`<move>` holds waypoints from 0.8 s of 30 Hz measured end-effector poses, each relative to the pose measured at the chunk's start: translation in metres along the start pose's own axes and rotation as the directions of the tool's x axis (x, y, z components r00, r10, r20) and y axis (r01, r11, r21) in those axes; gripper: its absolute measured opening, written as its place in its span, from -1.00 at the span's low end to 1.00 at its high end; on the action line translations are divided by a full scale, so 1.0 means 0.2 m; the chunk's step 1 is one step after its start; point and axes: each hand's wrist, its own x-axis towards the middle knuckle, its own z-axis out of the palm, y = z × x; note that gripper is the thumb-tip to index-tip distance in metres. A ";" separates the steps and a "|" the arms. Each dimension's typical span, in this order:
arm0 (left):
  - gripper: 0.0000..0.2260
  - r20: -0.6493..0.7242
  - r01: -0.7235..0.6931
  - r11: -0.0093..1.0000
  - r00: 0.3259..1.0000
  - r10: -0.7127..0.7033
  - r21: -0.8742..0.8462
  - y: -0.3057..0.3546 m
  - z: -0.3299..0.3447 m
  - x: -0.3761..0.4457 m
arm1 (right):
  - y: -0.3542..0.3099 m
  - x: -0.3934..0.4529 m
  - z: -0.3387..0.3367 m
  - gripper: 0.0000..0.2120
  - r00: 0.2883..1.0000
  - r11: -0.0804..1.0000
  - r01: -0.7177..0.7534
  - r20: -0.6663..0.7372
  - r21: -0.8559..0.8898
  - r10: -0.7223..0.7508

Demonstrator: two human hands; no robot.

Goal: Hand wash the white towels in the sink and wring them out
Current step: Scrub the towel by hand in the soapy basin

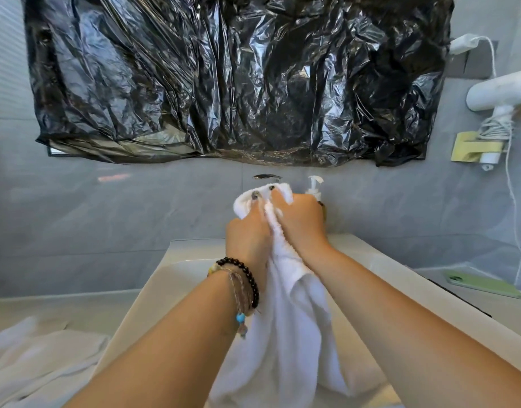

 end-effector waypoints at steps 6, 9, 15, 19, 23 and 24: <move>-0.74 0.069 -0.028 0.998 0.997 0.024 0.058 0.08 -0.11 0.07 | 0.10 -0.10 -0.01 -0.58 0.934 0.784 -0.217 0.357 0.582 -0.006; -0.72 0.177 -0.023 0.990 0.984 -0.002 0.142 0.09 -0.13 0.07 | 0.19 -0.08 -0.13 -0.63 0.695 0.650 -0.531 0.719 0.544 -0.035; -0.75 0.365 -0.133 0.952 0.931 0.024 0.274 0.06 -0.15 0.09 | 0.31 -0.10 -0.21 -0.63 0.678 0.706 -0.482 0.731 0.518 -0.074; -0.64 0.607 -0.083 0.937 0.780 -0.151 0.340 0.02 -0.17 0.08 | 0.39 -0.04 -0.28 -0.75 0.825 0.587 -0.405 0.557 0.701 -0.096; -0.58 0.716 -0.109 0.873 0.624 -0.313 0.476 -0.05 -0.18 0.09 | 0.40 -0.06 -0.29 -0.83 0.901 0.618 -0.294 0.428 0.729 -0.076; -0.60 0.706 -0.121 0.879 0.650 -0.281 0.461 -0.05 -0.18 0.09 | 0.39 -0.06 -0.28 -0.85 0.919 0.614 -0.271 0.389 0.741 -0.064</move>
